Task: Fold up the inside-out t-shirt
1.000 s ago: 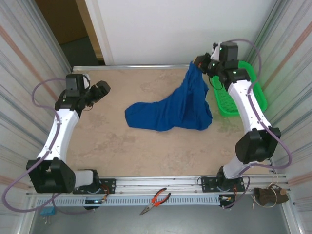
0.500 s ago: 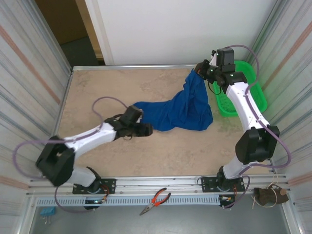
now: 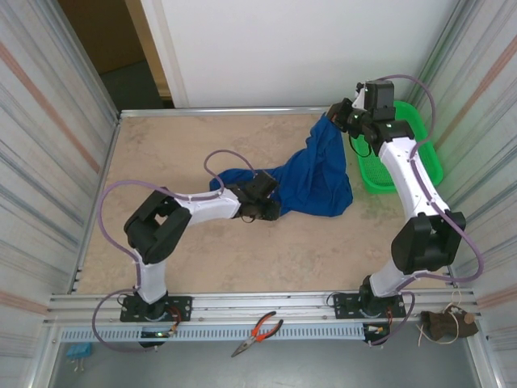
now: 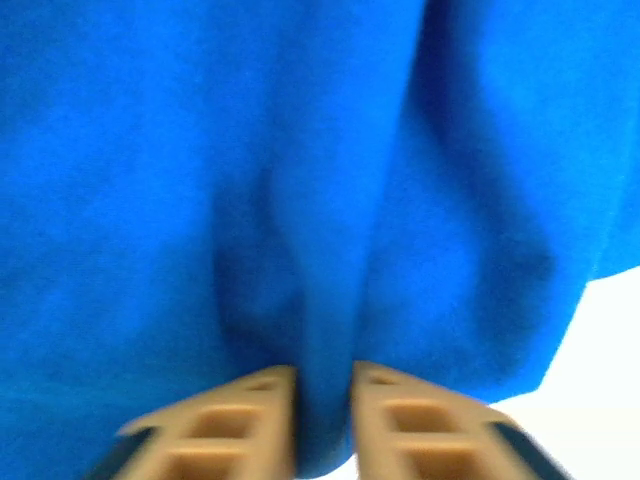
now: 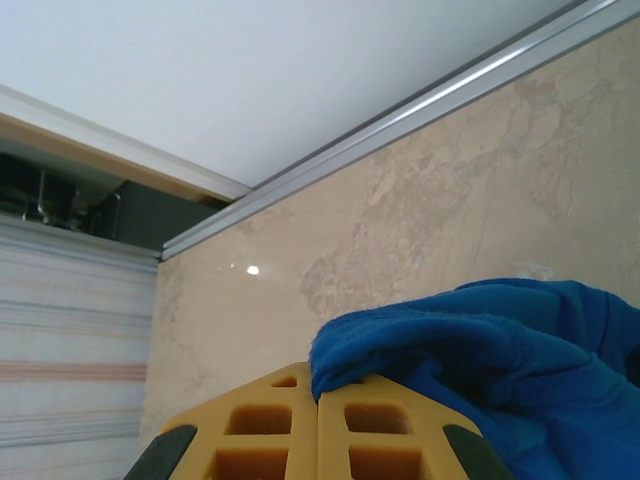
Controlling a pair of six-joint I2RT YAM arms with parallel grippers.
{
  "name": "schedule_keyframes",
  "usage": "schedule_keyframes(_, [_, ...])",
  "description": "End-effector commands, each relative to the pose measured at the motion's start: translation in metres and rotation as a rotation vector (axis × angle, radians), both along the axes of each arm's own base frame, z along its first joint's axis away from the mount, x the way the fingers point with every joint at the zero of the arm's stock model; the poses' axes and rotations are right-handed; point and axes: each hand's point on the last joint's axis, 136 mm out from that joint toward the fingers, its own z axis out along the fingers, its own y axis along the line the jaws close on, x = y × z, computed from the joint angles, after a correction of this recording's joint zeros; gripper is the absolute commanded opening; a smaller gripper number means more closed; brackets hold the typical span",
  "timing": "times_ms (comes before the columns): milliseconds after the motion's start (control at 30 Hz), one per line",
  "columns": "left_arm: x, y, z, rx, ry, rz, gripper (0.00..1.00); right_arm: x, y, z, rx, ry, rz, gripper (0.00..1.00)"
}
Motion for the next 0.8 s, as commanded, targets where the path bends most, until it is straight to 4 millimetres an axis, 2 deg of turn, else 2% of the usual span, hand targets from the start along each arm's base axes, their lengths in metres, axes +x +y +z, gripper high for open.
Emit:
schedule_keyframes(0, [0.017, 0.010, 0.030, 0.039, -0.086, 0.008, 0.00, -0.010, -0.007, 0.045, 0.048, -0.096, 0.010, 0.00])
schedule_keyframes(33, [0.022, 0.016, 0.046, 0.044, -0.120, 0.013, 0.00, -0.011, -0.011, 0.053, 0.060, -0.110, 0.008, 0.00])
schedule_keyframes(133, [0.041, 0.041, 0.124, -0.038, -0.243, 0.065, 0.00, -0.019, -0.024, 0.088, 0.088, -0.176, -0.005, 0.00])
schedule_keyframes(233, [0.056, 0.072, 0.226, -0.194, -0.391, 0.128, 0.00, -0.030, -0.036, 0.127, 0.126, -0.253, -0.016, 0.00])
schedule_keyframes(300, [0.060, 0.095, 0.291, -0.292, -0.480, 0.163, 0.00, -0.039, -0.044, 0.156, 0.155, -0.306, -0.020, 0.00])
schedule_keyframes(400, [0.052, 0.124, 0.365, -0.402, -0.583, 0.191, 0.00, -0.060, -0.051, 0.193, 0.185, -0.381, -0.020, 0.00])
schedule_keyframes(500, [0.032, 0.142, 0.419, -0.470, -0.678, 0.198, 0.00, -0.086, -0.053, 0.226, 0.197, -0.459, -0.018, 0.00])
schedule_keyframes(567, [0.016, 0.150, 0.445, -0.512, -0.730, 0.195, 0.00, -0.106, -0.051, 0.247, 0.203, -0.515, -0.007, 0.00])
schedule_keyframes(667, [-0.004, 0.165, 0.472, -0.572, -0.794, 0.217, 0.00, -0.130, -0.052, 0.268, 0.202, -0.578, -0.018, 0.00])
schedule_keyframes(767, [-0.012, 0.179, 0.484, -0.596, -0.831, 0.242, 0.00, -0.144, -0.055, 0.282, 0.201, -0.626, -0.043, 0.00])
